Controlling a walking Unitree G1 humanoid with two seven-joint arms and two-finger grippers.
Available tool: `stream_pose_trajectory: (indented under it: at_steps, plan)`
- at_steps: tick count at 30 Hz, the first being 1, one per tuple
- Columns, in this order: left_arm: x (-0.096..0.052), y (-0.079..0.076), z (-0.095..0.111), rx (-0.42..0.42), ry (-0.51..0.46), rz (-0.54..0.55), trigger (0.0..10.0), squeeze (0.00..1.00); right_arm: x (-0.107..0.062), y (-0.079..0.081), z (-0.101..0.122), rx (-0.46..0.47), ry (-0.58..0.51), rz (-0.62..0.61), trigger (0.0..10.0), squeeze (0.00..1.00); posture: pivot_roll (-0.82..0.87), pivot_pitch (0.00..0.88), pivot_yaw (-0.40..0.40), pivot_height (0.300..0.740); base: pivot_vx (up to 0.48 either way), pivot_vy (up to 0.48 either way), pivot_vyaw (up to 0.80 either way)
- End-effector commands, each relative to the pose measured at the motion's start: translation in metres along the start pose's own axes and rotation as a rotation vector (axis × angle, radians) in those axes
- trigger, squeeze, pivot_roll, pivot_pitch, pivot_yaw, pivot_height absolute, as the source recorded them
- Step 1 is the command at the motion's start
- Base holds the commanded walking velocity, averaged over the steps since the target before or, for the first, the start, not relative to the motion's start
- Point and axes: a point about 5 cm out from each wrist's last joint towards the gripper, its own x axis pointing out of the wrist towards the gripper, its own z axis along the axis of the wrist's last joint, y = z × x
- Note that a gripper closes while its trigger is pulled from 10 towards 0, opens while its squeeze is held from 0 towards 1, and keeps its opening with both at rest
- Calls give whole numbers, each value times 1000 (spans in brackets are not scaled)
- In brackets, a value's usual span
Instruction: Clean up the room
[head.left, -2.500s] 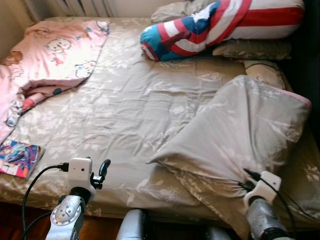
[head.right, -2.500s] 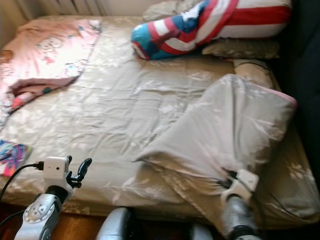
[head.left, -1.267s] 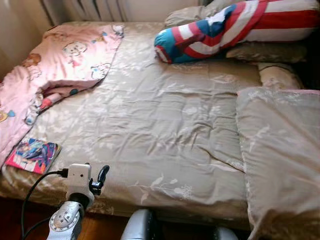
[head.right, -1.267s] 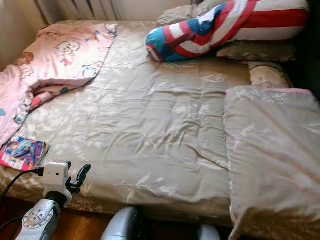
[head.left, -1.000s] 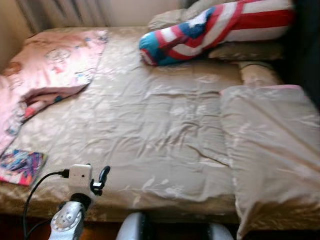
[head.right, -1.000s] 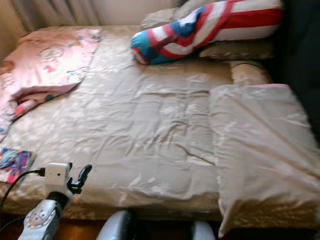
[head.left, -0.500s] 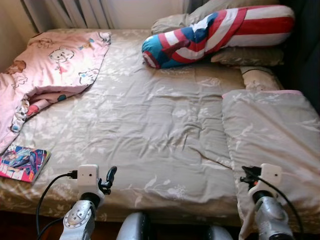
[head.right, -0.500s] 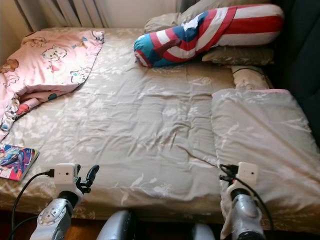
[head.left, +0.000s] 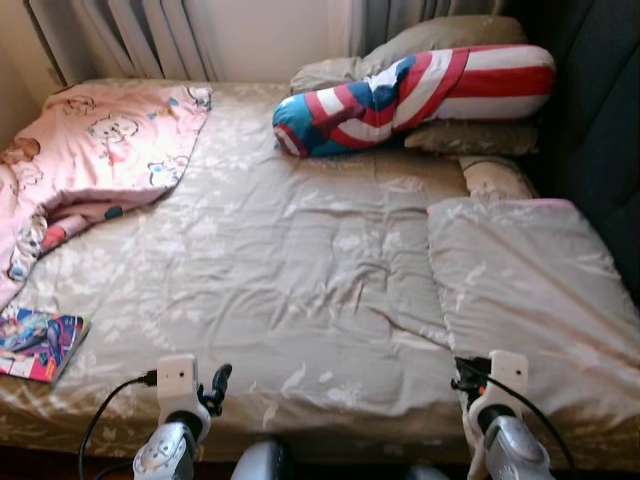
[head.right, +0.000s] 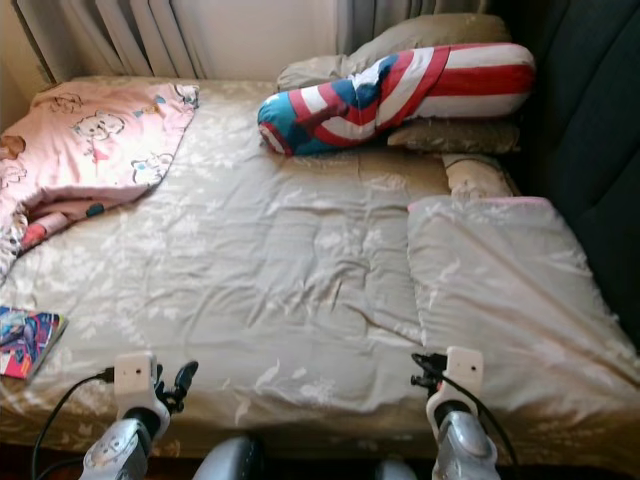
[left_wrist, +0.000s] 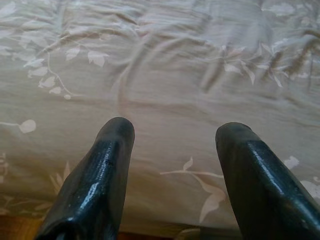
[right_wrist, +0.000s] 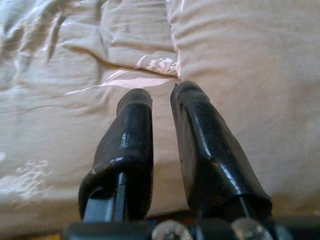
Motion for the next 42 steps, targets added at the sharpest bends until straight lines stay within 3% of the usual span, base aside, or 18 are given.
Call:
stream_pose_trajectory:
  at_steps: [1, 9, 13, 15, 22, 42]
  plan:
    - [1, 4, -2, 0, 8, 19, 10000, 0, -4, 0, -13, -1, 53, -6, 10000, 0, 0, 56, 15, 736, 0, 0, 0]
    - [-4, 13, -27, -30, 133, 47, 10000, 0, -16, 5, -44, 10, 176, -36, 10000, 0, 4, 54, 28, 740, 0, 0, 0]
    - [-5, 14, -33, -30, 167, 49, 10000, 0, -19, 3, -49, 15, 198, -49, 10000, 0, 5, 49, 30, 740, 0, 0, 0]
    - [-8, 15, -47, 6, 252, 50, 10000, 0, -25, 2, -61, 15, 248, -55, 10000, 0, -2, 45, 34, 740, 0, 0, 0]
    - [-15, 15, -64, 51, 365, 54, 10000, 0, -34, -1, -77, -4, 326, -54, 10000, 0, -8, 43, 36, 740, 0, 0, 0]
    - [-30, 23, -83, 47, 444, 95, 10000, 0, -42, 4, -90, -34, 388, -37, 10000, 0, 2, 53, 39, 740, 0, 0, 0]
